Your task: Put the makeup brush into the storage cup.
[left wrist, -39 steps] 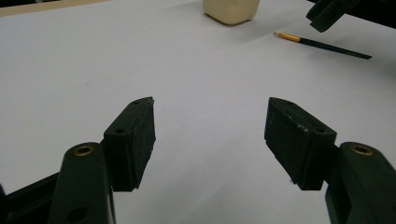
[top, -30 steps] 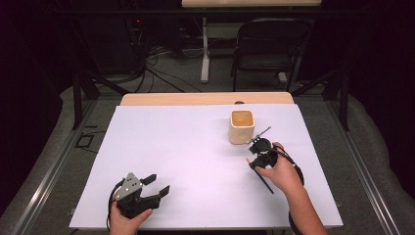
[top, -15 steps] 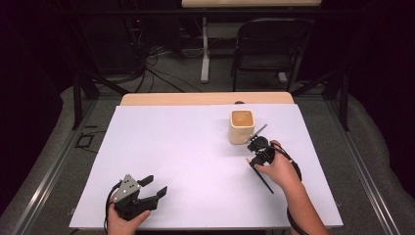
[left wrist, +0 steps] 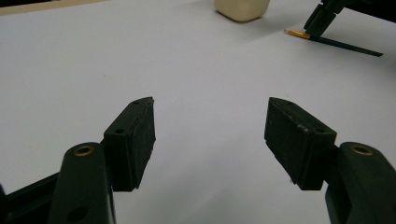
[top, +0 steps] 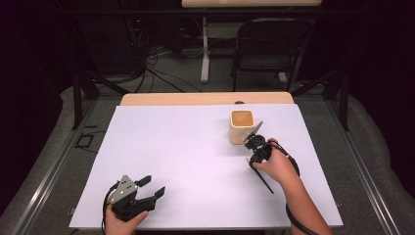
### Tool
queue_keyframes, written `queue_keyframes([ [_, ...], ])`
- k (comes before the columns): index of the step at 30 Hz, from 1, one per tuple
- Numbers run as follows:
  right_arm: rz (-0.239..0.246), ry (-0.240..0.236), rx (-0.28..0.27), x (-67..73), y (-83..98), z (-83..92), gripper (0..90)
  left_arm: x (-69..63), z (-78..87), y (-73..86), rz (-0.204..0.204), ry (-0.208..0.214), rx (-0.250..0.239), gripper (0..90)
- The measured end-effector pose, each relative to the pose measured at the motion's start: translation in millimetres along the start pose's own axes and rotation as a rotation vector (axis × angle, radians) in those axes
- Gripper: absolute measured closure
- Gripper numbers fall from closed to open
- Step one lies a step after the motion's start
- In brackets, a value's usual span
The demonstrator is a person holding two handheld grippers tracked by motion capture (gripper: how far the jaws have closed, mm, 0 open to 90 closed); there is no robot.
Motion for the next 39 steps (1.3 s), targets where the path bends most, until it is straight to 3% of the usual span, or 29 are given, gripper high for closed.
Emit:
queue_keyframes([
  [1,0.000,0.000,0.000,0.0,0.0,0.0,74.4,0.3,0.1,-0.1,0.000,0.000,-0.001,33.7],
  [2,0.030,0.000,-0.014,-1.6,-3.6,-2.1,74.4,0.3,0.1,-0.2,0.000,0.000,0.000,33.8],
  [6,0.010,0.002,-0.013,-0.7,-4.8,-3.9,74.4,-0.4,0.0,-0.2,-0.002,0.002,0.001,33.8],
  [8,0.020,0.023,0.061,-2.9,-2.8,0.6,74.8,-0.6,0.0,-0.1,-0.004,0.001,0.003,33.8],
  [9,0.008,0.004,-0.004,-1.4,-6.0,-5.2,75.0,-0.6,-0.2,0.0,-0.004,0.001,0.003,33.7],
  [12,0.025,0.013,0.012,-3.5,-7.1,-6.1,75.6,-0.6,-0.3,0.0,-0.001,0.003,0.003,33.8],
  [13,0.022,0.024,0.044,-4.3,-6.0,-4.3,76.0,-0.5,-0.3,0.1,-0.001,0.003,0.003,33.8],
  [14,0.016,0.015,0.009,-3.9,-7.9,-7.6,76.4,-0.5,-0.4,0.1,-0.001,0.003,0.004,33.8],
  [15,0.007,0.011,0.008,-3.2,-8.2,-8.3,76.8,-0.6,-0.4,0.2,-0.001,0.004,0.004,33.8],
  [19,0.021,0.022,0.049,-5.4,-7.8,-9.4,78.4,-0.6,-0.7,0.6,-0.006,0.002,0.009,33.8],
  [20,0.016,0.015,0.022,-4.6,-9.1,-11.6,78.7,-0.7,-0.8,0.6,-0.007,0.002,0.009,33.7],
  [32,-0.005,0.019,0.030,-3.5,-10.3,-11.6,83.7,-0.7,-1.0,0.7,-0.008,0.003,0.011,33.7],
  [36,-0.008,0.022,0.009,-3.4,-11.1,-9.4,83.8,-0.7,-1.2,0.8,-0.007,0.003,0.011,33.7],
  [37,-0.035,0.019,0.002,-0.7,-10.4,-5.9,83.8,-0.7,-1.2,0.8,-0.007,0.003,0.010,33.8],
  [39,-0.019,0.018,-0.010,-1.0,-11.3,-3.9,83.8,-0.7,-1.4,0.6,-0.004,0.006,0.007,33.7],
])
Point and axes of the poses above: each handheld gripper's, and its own axes: z roughly backward along the jaws, y roughly out of its underside, x roughly to its left, the point moved 8 cm from there along -z, roughly forward along the jaws, and after that the axes turned 13 degrees about -y, right-handed, at the moved point
